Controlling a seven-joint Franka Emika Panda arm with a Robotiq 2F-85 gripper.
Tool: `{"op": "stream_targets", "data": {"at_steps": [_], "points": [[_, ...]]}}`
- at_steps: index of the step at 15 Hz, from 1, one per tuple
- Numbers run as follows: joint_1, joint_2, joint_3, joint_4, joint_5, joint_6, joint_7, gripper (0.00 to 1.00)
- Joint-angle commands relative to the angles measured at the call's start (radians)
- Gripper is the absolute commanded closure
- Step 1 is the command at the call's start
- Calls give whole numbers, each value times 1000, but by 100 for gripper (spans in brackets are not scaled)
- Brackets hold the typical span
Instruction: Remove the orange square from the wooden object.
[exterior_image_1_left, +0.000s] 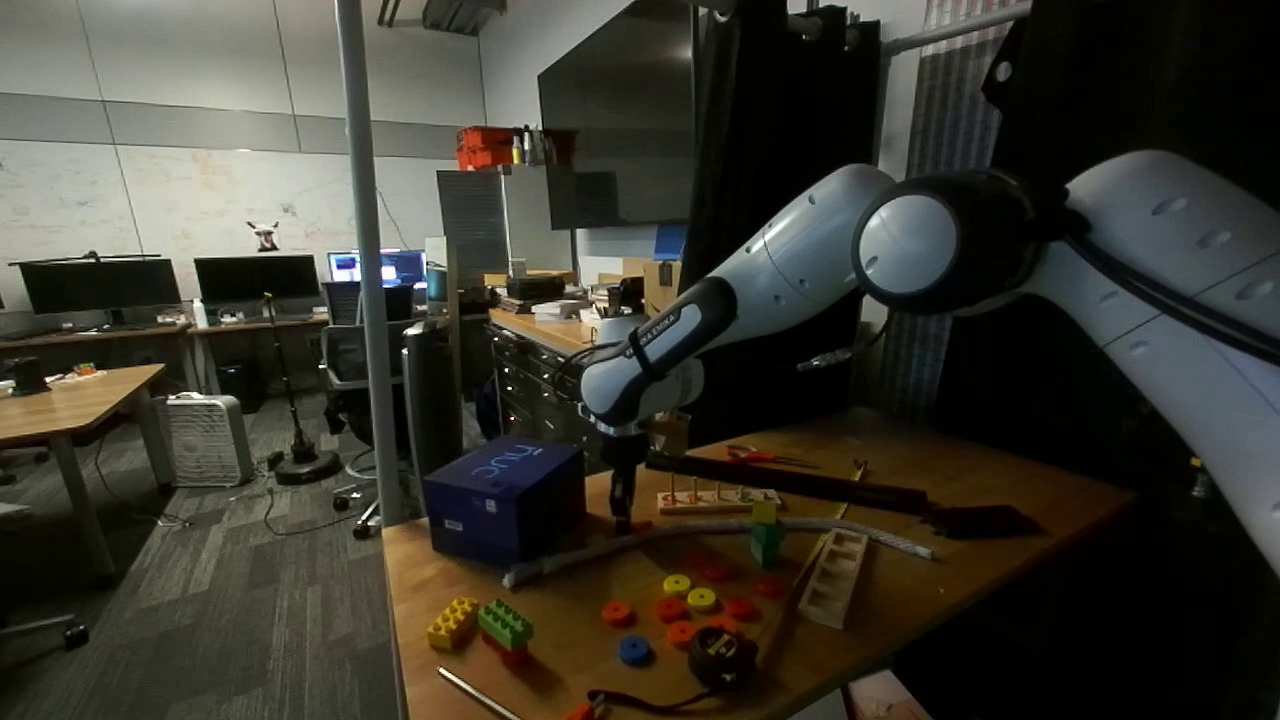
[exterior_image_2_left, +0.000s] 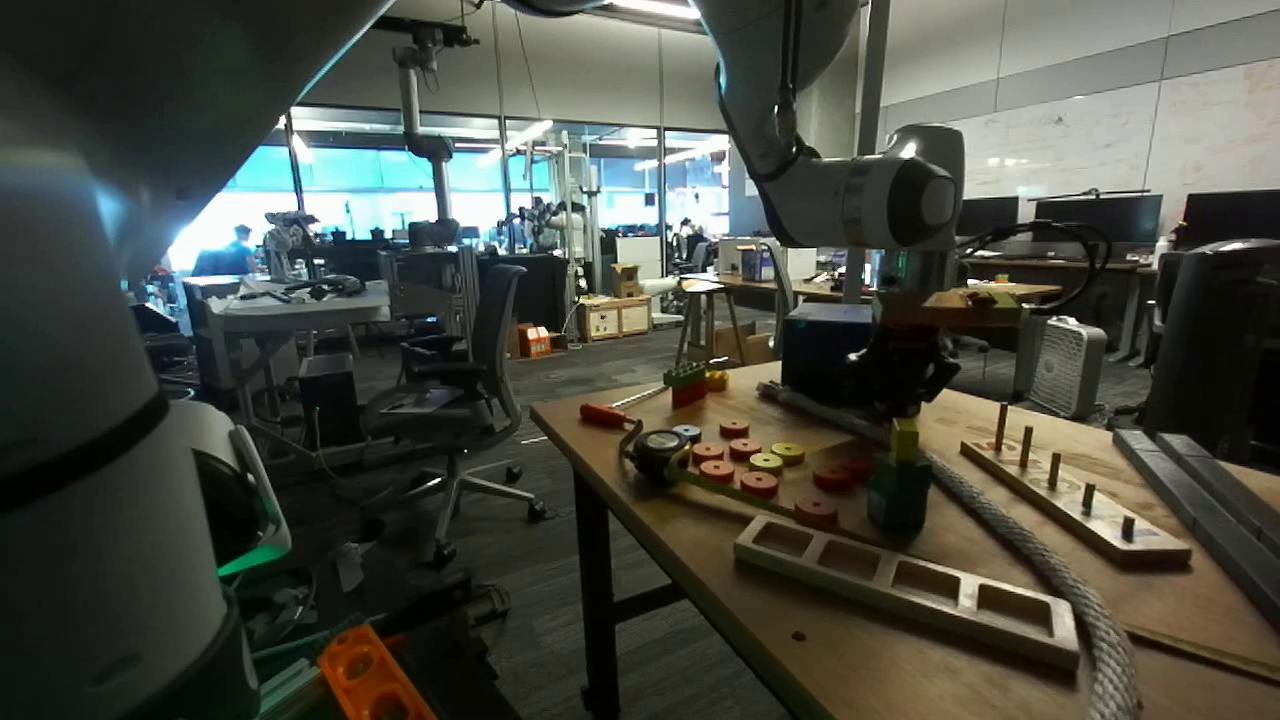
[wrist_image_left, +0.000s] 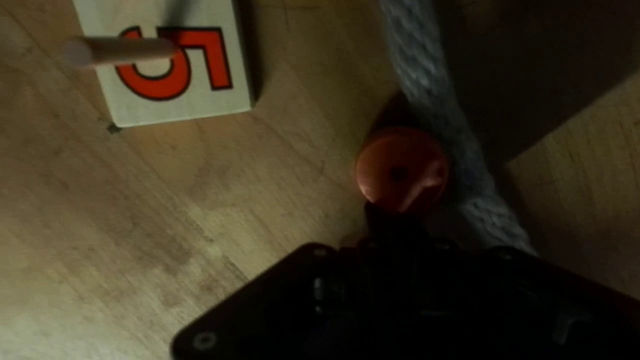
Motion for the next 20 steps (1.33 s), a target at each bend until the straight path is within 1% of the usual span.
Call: {"op": "stream_targets", "data": {"at_steps": [1,2,3,4,6,7,10,11,12,15,17,20], "points": [[-1,45,11,65,23,-20,-37,82],[0,48,9,70,23,-26,-33,75],[2,49,8,73,22,-32,-29,57],[5,49,6,75,21,-39,-22,55],[18,33,3,66,15,-47,-5,42],[26,16,3,47,11,-39,2,33],[52,-31,1,-2,0,-16,23,10],[69,-63,-3,-34,-11,0,41,3],[83,-89,-5,-59,-19,12,55,0],[135,-204,-19,-169,-63,66,133,0],[174,-306,-35,-267,-110,110,226,0],[230,-454,-61,-404,-212,156,398,0]]}}
